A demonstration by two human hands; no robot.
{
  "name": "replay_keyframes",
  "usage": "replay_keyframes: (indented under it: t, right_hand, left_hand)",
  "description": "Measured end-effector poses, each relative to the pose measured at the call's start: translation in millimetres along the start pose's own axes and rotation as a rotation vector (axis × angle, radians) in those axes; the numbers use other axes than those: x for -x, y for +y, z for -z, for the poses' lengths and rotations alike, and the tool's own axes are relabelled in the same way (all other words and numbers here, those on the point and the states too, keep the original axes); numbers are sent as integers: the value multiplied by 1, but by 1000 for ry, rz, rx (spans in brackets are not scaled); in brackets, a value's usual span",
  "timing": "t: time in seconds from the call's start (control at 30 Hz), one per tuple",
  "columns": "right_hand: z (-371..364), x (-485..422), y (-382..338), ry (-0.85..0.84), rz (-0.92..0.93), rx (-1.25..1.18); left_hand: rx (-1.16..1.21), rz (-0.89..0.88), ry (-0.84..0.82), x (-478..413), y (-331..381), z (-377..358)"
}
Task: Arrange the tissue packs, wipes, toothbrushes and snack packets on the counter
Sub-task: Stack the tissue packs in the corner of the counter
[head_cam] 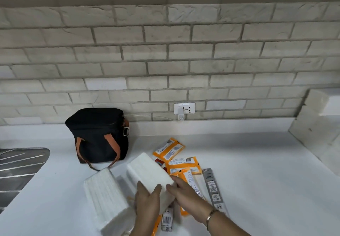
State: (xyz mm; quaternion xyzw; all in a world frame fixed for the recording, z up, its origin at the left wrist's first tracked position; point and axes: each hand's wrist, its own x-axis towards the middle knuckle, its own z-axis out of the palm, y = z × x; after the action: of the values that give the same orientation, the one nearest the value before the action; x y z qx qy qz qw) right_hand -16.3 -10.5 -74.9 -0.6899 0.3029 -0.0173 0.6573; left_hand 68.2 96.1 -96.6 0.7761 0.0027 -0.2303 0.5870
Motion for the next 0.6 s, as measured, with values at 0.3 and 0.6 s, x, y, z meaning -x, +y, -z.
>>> replay_keyframes:
  t: [0.3,0.6]
  right_hand:
    - [1,23,0,55,90,-50]
    - [17,49,-16,86,272,-4]
  left_hand:
    - [273,-116,170,21,24,-14]
    - [302,-183,125,20,45,-12]
